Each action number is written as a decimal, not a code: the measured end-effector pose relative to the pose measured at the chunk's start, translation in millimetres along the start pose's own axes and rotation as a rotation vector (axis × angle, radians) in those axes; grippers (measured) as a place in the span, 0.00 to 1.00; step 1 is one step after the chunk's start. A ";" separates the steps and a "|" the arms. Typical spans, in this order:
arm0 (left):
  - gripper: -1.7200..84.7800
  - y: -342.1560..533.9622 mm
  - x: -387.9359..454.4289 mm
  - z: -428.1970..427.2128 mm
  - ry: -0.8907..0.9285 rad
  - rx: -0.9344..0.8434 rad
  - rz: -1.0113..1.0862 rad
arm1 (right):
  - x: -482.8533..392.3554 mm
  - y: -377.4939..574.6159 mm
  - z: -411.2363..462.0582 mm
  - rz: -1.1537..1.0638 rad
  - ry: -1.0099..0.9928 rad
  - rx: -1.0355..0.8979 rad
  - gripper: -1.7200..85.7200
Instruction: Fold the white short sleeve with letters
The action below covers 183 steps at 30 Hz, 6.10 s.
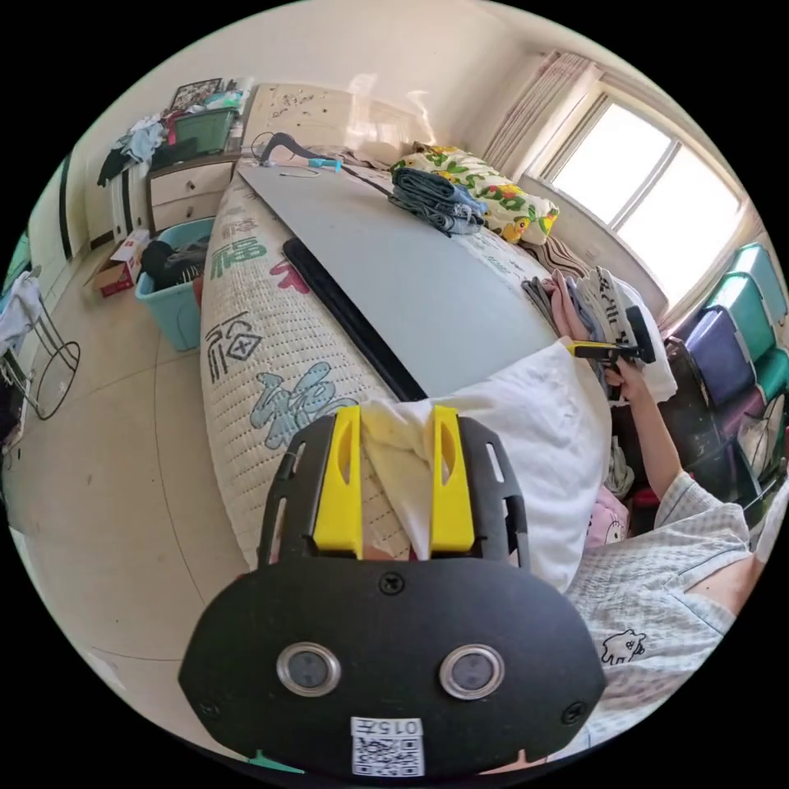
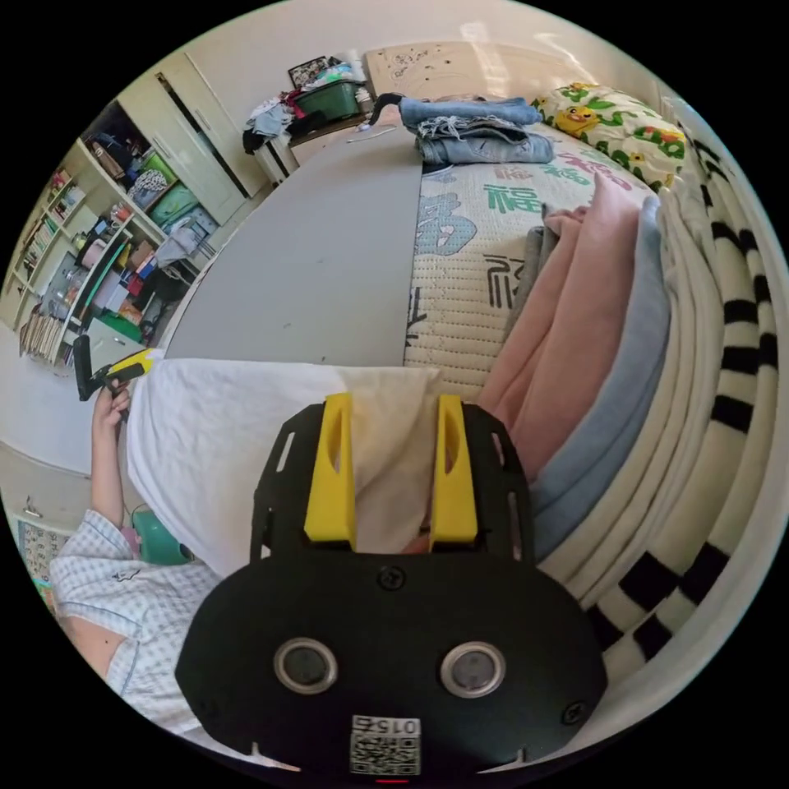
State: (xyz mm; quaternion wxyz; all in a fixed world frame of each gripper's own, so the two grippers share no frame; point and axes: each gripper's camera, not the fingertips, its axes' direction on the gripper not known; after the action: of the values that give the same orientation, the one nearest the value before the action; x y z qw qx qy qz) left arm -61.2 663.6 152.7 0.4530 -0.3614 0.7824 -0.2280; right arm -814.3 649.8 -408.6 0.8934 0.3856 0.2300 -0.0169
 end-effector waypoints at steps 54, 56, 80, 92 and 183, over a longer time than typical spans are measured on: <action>0.05 80.3 256.1 -144.8 -0.012 0.154 0.382 | -3.7 241.3 122.6 -0.519 -0.131 0.262 0.02; 0.04 82.9 263.6 -157.5 -0.048 0.172 0.395 | 5.7 251.0 119.3 -0.534 -0.151 0.273 0.02; 0.04 38.3 289.2 -168.6 -0.058 0.043 0.432 | 75.6 265.1 126.6 -0.377 -0.093 0.376 0.08; 0.12 -208.3 337.2 -140.2 0.111 0.203 0.510 | 222.4 288.0 105.5 0.189 -0.199 0.595 0.14; 0.01 -96.4 28.5 61.5 0.040 0.105 0.275 | -96.9 -46.6 138.7 -0.963 -0.305 0.216 0.13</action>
State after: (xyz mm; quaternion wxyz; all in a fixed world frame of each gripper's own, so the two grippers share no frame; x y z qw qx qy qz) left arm 17.7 578.6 173.3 0.4826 -0.2219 0.8204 -0.2115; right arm -855.3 506.2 -316.5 0.7628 0.3195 0.2455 -0.5058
